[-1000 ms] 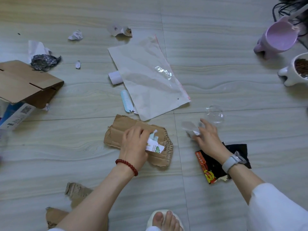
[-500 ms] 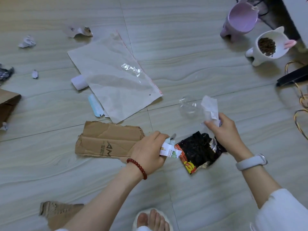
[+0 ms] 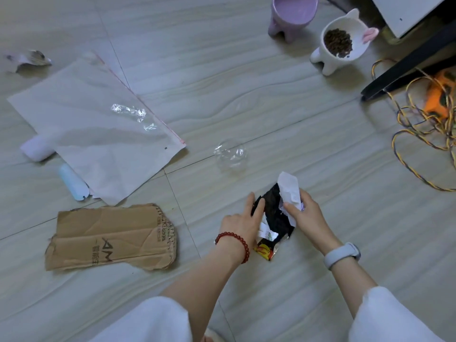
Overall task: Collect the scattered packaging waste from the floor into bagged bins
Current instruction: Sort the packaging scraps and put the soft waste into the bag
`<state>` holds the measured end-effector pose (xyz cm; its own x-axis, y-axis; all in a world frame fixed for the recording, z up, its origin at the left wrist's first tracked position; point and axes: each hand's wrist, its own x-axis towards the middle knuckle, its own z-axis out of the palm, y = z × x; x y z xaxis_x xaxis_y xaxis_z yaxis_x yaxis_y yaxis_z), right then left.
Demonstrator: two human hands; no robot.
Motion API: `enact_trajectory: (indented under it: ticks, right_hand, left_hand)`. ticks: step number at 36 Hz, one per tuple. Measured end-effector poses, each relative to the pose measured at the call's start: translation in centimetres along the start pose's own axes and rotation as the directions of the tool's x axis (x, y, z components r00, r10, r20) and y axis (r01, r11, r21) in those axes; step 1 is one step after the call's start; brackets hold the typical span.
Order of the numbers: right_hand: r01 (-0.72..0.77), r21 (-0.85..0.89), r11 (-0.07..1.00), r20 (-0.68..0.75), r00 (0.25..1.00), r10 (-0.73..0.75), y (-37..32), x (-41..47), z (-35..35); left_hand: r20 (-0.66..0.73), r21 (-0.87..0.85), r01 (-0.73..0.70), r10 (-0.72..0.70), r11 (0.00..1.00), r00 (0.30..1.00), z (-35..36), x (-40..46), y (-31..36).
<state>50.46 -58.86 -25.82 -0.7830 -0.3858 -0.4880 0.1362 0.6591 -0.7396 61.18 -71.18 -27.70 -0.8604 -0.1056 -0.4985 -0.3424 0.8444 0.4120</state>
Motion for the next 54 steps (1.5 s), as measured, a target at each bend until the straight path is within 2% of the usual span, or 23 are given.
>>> enact_trajectory:
  ticks: [6, 9, 11, 14, 16, 18, 22, 27, 30, 32, 34, 36, 39, 42, 44, 46, 48, 52, 54]
  right_hand:
    - [-0.006, 0.005, 1.000, -0.033, 0.999, 0.006, 1.0, -0.4, 0.7]
    - [-0.066, 0.079, 0.995, -0.025, 0.997, 0.068, 1.1, -0.3, 0.9]
    - [-0.130, 0.230, 0.965, 0.051, 0.991, 0.122, 0.9, -0.5, 1.5]
    - [-0.246, 0.446, 0.860, 0.226, 0.961, 0.157, 0.2, -1.1, 3.3]
    - [-0.305, 0.497, 0.813, 0.309, 0.937, 0.163, -0.4, -1.6, 4.8]
    - [-0.297, 0.474, 0.829, 0.342, 0.930, 0.138, -0.9, -1.9, 6.0]
    - [-0.172, 0.389, 0.905, 0.228, 0.970, 0.086, -1.2, -2.0, 6.7]
    - [-0.126, 0.482, 0.867, 0.064, 0.992, 0.109, -1.3, -1.6, 5.4]
    - [-0.118, 0.360, 0.925, 0.113, 0.990, 0.083, -1.3, -1.7, 5.1]
    - [-0.155, 0.248, 0.956, 0.206, 0.973, 0.104, -1.1, -1.8, 5.6]
    - [-0.179, 0.208, 0.962, 0.232, 0.964, 0.129, -1.1, -1.7, 6.3]
    - [-0.178, 0.249, 0.952, 0.189, 0.973, 0.132, -1.5, -1.7, 6.5]
    - [-0.097, 0.265, 0.959, 0.046, 0.995, 0.088, -2.4, -1.3, 6.2]
    - [0.045, 0.083, 0.996, -0.086, 0.996, -0.037, -3.6, -0.3, 6.0]
    - [0.162, -0.080, 0.984, -0.092, 0.981, -0.169, -5.1, 0.9, 6.2]
    - [0.285, -0.216, 0.934, -0.028, 0.954, -0.298, -6.8, 2.7, 6.7]
    - [0.357, -0.351, 0.865, 0.094, 0.933, -0.347, -7.9, 5.0, 7.5]
    - [0.390, -0.513, 0.765, 0.313, 0.914, -0.257, -8.3, 8.2, 9.3]
    - [0.393, -0.584, 0.710, 0.330, 0.915, -0.234, -8.2, 8.4, 9.9]
  left_hand:
    - [-0.151, -0.015, -0.063, 0.060, 0.998, 0.987, 1.2, -0.8, -0.3]
    - [-0.167, -0.114, -0.001, -0.018, 0.994, 0.986, 1.3, -1.1, -1.5]
    - [-0.204, -0.154, 0.010, -0.041, 0.988, 0.978, 1.2, -1.5, -2.8]
    - [-0.242, -0.094, -0.101, 0.076, 0.990, 0.967, 0.6, -2.7, -4.4]
    - [-0.259, -0.059, -0.194, 0.173, 0.979, 0.950, 0.5, -3.5, -5.5]
    - [-0.284, 0.042, -0.206, 0.209, 0.978, 0.936, 0.8, -4.0, -6.3]
    - [-0.318, 0.160, -0.161, 0.205, 0.974, 0.926, 0.9, -4.9, -7.1]
    - [-0.354, 0.196, -0.183, 0.243, 0.963, 0.903, 0.6, -5.7, -7.8]
    - [-0.370, 0.240, -0.223, 0.301, 0.945, 0.879, 0.3, -6.0, -7.8]
    - [-0.342, 0.267, -0.257, 0.341, 0.929, 0.876, 0.1, -6.0, -7.8]
    - [-0.292, 0.278, -0.292, 0.371, 0.915, 0.882, 0.0, -5.9, -7.9]
    - [-0.252, 0.302, -0.302, 0.381, 0.904, 0.890, 0.2, -5.6, -8.1]
    - [-0.246, 0.299, -0.319, 0.395, 0.899, 0.885, 0.3, -5.3, -8.3]
    - [-0.280, 0.317, -0.300, 0.391, 0.900, 0.877, -0.1, -5.5, -8.1]
    - [-0.299, 0.324, -0.286, 0.384, 0.902, 0.874, -0.2, -5.6, -8.1]
    - [-0.319, 0.321, -0.262, 0.364, 0.910, 0.875, -0.2, -5.7, -8.3]
    - [-0.367, 0.317, -0.225, 0.338, 0.921, 0.867, -0.3, -5.9, -8.7]
    - [-0.474, 0.266, -0.156, 0.270, 0.951, 0.838, -0.9, -7.1, -9.9]
    - [-0.523, 0.241, -0.128, 0.240, 0.962, 0.818, -1.3, -8.0, -10.6]
